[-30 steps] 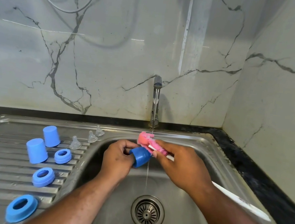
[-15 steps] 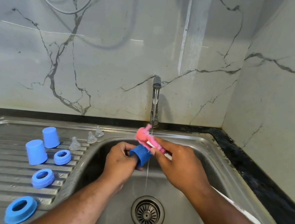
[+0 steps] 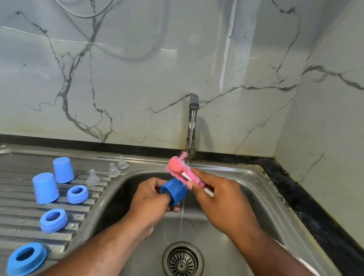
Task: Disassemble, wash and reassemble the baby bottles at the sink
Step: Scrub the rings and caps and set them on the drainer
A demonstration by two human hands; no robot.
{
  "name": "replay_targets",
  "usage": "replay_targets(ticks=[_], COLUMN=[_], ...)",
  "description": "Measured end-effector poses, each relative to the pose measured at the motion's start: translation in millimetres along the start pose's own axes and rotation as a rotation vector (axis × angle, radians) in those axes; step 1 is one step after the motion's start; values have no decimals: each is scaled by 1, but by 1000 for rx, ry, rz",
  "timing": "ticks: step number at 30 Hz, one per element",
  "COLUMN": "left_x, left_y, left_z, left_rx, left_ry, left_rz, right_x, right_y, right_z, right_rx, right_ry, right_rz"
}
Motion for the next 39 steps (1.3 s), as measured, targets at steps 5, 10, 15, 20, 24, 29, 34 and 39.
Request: replay_targets(ticks=[5,10,15,20,24,29,34,39], left_x=[-2,-2,-4,-5,-7,-7,4,11], left_y=[-1,0,0,1,2,-6,-4,-6], left_z=[5,7,7,7,9,5,-3,-10], left_rx=[-75,-110,-116,-129,-132,-88,-191,-465], left_ry=[-28,-74,-75,-88,-90,-49,33,34], left_rz=[-55,-93,-117,-129,-130,-172,-198,-308], right_x=[0,-1,-1,0,-2,1,1,0], right_y=[-3,1,1,0,-7,3,10,10], right_z=[-4,-9,-6,-5,-9,3,-4,-5], right_rx=[40,14,22,64,100,-31,-8,-60], right_ry=[-13,-5,-17,-19,-16,-87,-62,-65], right_rz=[-35,1,27,39,-40,12,4,-36])
Point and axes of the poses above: each hand's wrist, its own x-axis towards the middle knuckle, its own z-axis out of the palm, y = z × x, the point moved 5 cm from there along x, towards the middle knuckle, and after that the axes turned 15 degrees about -x, right-handed, at the moved point
